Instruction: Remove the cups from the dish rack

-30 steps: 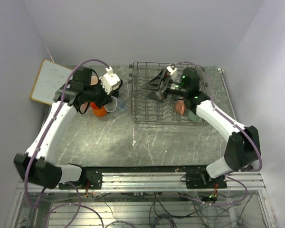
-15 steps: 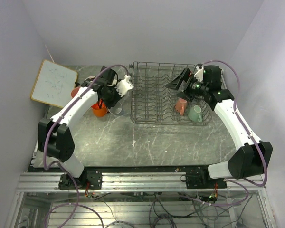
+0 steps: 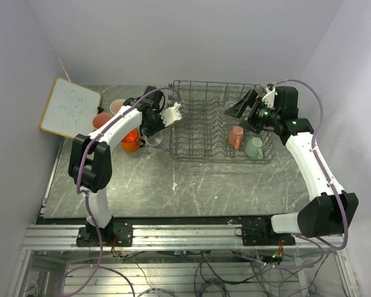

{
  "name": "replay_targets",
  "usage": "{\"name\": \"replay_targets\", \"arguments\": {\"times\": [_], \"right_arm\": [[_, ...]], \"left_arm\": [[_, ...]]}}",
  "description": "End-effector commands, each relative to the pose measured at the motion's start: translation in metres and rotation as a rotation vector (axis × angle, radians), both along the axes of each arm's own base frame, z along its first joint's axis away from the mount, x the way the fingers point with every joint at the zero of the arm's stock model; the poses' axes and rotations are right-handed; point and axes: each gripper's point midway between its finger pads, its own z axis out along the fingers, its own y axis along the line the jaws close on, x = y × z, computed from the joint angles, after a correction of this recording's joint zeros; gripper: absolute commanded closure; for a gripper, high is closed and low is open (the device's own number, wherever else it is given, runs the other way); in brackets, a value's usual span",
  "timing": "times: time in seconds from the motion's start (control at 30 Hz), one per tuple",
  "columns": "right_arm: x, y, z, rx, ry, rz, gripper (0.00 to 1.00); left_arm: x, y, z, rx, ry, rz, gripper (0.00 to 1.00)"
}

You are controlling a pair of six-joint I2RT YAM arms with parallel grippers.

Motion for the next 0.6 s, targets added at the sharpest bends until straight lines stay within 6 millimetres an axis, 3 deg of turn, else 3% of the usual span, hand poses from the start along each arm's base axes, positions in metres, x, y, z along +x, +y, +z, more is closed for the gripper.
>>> {"name": "replay_targets", "arguments": {"times": [0.0, 0.27, 0.33, 0.43, 0.47, 0.53, 0.57], "right_arm": [[-0.005, -0.005, 0.008, -0.004, -0.025, 0.004, 0.00], [-0.001, -0.009, 0.004, -0.017, -0.018, -0.008, 0.00], [0.001, -0.011, 0.002, -0.024, -0.013, -0.012, 0.00], [0.002, -0.011, 0.002, -0.024, -0.011, -0.011, 0.00], [0.002, -0.011, 0.002, -0.022, -0.011, -0.012, 0.00], [0.003, -0.011, 0.002, -0.022, -0.013, -0.011, 0.00], [0.004, -0.012, 0.002, -0.023, -0.012, -0.011, 0.00]], "left_arm": [[0.020, -0.001, 0.002, 0.052, -0.046, -0.060, 0.93], [0.028, -0.005, -0.012, 0.078, -0.005, -0.110, 0.90], [0.031, -0.008, -0.010, 0.064, -0.022, -0.111, 0.75], [0.032, -0.010, -0.004, 0.050, -0.053, -0.129, 0.28], [0.032, -0.011, -0.003, 0.045, -0.056, -0.135, 0.18], [0.032, -0.011, -0.001, 0.044, -0.058, -0.141, 0.05], [0.033, -0.011, 0.002, 0.045, -0.068, -0.134, 0.04]]}}
